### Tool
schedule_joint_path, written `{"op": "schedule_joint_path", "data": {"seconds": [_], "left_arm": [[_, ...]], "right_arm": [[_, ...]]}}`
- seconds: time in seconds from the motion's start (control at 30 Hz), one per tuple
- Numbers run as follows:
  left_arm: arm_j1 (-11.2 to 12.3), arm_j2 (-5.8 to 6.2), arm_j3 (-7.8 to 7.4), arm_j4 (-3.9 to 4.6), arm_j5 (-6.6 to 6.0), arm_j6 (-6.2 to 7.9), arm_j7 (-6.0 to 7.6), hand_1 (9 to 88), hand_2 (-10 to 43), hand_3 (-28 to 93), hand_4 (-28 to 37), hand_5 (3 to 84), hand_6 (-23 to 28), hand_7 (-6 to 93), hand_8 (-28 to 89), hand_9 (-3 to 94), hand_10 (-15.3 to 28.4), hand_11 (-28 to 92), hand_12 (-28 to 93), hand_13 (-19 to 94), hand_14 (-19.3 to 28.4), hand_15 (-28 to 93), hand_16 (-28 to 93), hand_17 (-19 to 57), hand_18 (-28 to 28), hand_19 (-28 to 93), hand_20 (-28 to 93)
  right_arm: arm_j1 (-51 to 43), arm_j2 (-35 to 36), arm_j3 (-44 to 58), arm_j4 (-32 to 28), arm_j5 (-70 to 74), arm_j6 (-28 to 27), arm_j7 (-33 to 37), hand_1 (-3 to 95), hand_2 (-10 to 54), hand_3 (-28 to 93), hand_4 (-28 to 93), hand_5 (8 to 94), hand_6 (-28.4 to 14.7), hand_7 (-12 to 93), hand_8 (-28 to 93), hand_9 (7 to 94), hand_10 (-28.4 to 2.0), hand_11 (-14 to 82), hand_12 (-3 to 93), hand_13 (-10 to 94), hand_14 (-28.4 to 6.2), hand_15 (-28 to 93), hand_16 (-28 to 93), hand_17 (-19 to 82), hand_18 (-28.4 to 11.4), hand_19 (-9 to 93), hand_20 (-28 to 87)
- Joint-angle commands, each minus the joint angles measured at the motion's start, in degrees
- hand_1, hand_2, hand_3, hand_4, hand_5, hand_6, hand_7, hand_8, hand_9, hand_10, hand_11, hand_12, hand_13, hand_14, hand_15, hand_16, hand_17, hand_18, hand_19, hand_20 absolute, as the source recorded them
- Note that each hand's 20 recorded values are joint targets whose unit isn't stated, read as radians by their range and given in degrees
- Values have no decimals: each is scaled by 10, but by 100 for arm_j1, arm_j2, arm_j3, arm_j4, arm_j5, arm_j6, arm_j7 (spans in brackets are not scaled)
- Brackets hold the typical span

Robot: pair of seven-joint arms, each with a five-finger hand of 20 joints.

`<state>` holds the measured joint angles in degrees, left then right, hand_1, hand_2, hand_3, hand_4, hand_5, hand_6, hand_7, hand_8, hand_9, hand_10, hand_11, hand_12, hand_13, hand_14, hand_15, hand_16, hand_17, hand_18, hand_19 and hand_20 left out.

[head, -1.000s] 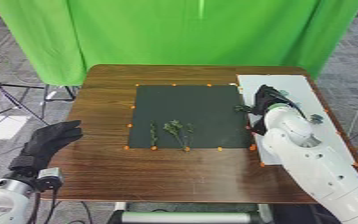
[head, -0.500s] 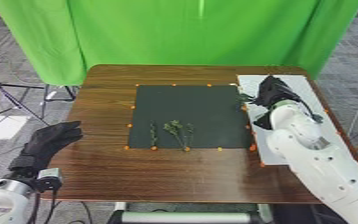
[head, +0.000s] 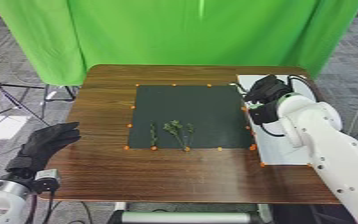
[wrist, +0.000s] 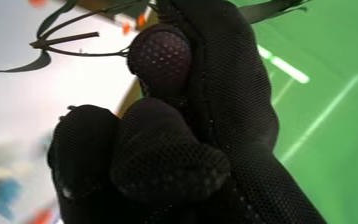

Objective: Arrange flowers

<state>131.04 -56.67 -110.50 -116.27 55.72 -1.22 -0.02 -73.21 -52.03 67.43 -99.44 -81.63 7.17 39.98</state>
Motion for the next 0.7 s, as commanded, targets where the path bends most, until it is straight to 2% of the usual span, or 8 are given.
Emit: {"op": "schedule_joint_path", "data": {"seconds": [0.03, 0.07, 0.27, 0.4, 0.47, 0.53, 0.57, 0.7], "left_arm": [[120, -52, -67, -56, -10, -111, -57, 262, -18, 614, -171, 461, 54, 121, -50, 440, 140, 220, 154, 336, 189, 219, 46, 18, 158, 125, 187], [156, -65, -89, -79, -12, -100, -58, 261, -18, 615, -170, 461, 54, 121, -50, 439, 139, 219, 154, 336, 189, 218, 46, 18, 158, 124, 187], [153, -60, -84, -69, -17, -106, -61, 261, -19, 615, -171, 460, 54, 121, -50, 438, 139, 218, 155, 336, 189, 218, 47, 17, 158, 124, 187], [202, -74, -107, -81, -18, -132, -62, 261, -18, 615, -171, 460, 54, 120, -50, 438, 139, 218, 155, 334, 190, 215, 47, 17, 158, 124, 187], [232, -86, -130, -87, -26, -113, -48, 261, -18, 615, -171, 459, 54, 120, -50, 437, 139, 218, 155, 334, 190, 215, 47, 17, 157, 124, 187], [257, -96, -145, -100, -56, -100, -36, 261, -19, 615, -171, 459, 54, 119, -50, 437, 140, 217, 155, 334, 190, 214, 48, 17, 157, 123, 186], [273, -98, -150, -110, -56, -90, -35, 261, -19, 615, -171, 459, 54, 119, -50, 437, 140, 217, 155, 333, 190, 214, 48, 16, 157, 122, 186], [266, -97, -149, -105, -52, -114, -48, 260, -19, 616, -171, 459, 54, 118, -49, 436, 140, 217, 155, 333, 190, 213, 48, 16, 157, 122, 186]], "right_arm": [[-23, 254, -77, -44, 1937, 219, 193, 946, -95, -226, 521, 674, -82, 495, 175, 881, -137, 363, 445, 937, -4, 628, 232, 771, -29, 919, 378], [-29, 300, -152, -70, 2156, 367, 179, 946, -95, -222, 515, 674, -83, 496, 175, 881, -137, 364, 441, 937, -4, 628, 229, 772, -27, 917, 372], [-185, 466, -394, -275, 3186, 1010, 171, 941, -95, -203, 502, 673, -84, 499, 169, 886, -144, 360, 424, 937, -9, 617, 212, 780, -20, 900, 353], [-316, 582, -524, -415, 3490, 1205, 219, 936, -95, -184, 483, 671, -84, 504, 163, 887, -145, 355, 417, 937, -9, 606, 198, 786, -19, 880, 341], [-326, 629, -647, -459, 3616, 1304, 285, 915, -95, -121, 440, 669, -85, 512, 156, 886, -145, 360, 406, 937, -8, 608, 187, 788, -18, 871, 342], [-364, 622, -700, -488, 3680, 1317, 318, 767, -95, 315, 118, 662, -85, 520, 153, 886, -146, 353, 403, 937, -8, 603, 187, 795, -17, 837, 387], [-395, 604, -708, -507, 3700, 1365, 319, 743, -95, 390, 57, 659, -86, 522, 152, 887, -147, 350, 403, 937, -8, 599, 186, 797, -17, 830, 392], [-436, 610, -808, -583, 3711, 1391, 335, 737, -95, 415, 32, 654, -86, 529, 151, 886, -146, 348, 401, 937, -8, 589, 182, 799, -17, 822, 391]]}}
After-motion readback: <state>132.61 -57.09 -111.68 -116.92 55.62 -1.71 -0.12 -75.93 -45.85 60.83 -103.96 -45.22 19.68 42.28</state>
